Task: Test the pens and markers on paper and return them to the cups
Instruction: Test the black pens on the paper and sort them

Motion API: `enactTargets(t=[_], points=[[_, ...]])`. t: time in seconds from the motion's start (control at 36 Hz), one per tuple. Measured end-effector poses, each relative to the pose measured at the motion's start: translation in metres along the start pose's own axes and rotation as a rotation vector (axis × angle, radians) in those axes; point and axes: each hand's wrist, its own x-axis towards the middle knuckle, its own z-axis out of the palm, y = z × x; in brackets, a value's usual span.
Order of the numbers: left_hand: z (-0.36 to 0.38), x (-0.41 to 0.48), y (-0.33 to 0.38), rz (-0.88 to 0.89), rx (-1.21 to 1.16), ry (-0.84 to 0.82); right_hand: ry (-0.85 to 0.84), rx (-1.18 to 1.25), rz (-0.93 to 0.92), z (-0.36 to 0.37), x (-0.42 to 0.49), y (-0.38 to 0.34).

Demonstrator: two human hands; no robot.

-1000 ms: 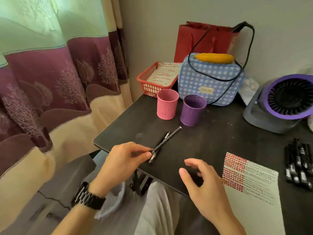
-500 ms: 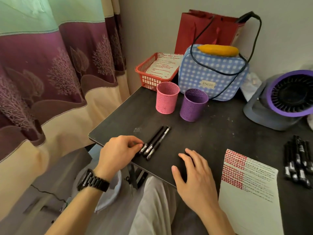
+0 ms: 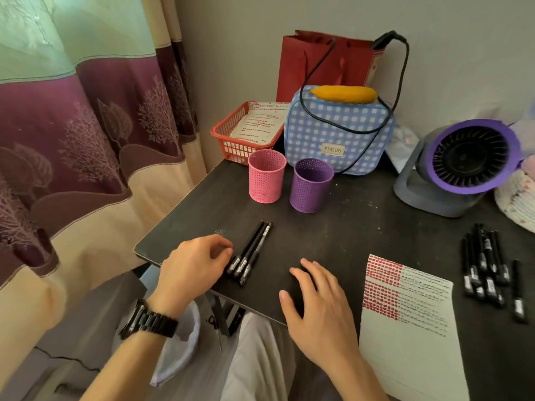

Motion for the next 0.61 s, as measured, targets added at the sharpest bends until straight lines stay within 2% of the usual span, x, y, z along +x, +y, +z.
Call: enactTargets(t=[0.08,0.17,0.25,0.31,0.47,0.61], points=[[-0.003,0.003,0.012,0.068,0.001,0.012,-0.05,0.105,0.009,-0.006,0.003,-0.003],[0.0,0.007,0.037,0.188,0.001,-0.016,-0.111,0.356,0.045,-0.026,0.006,0.006],[0.014,0.007,0.072,0.308,0.008,-0.075,-0.053,0.578,0.077,-0.056,0.002,0.027],[0.027,0.004,0.095,0.387,-0.032,-0.118,0.035,0.625,0.106,-0.078,-0.004,0.046],[0.082,0.001,0.151,0.565,-0.067,-0.276,0.185,0.469,0.276,-0.132,-0.026,0.126],[0.122,-0.005,0.17,0.627,-0.017,-0.233,0.291,0.264,0.574,-0.159,-0.04,0.194]])
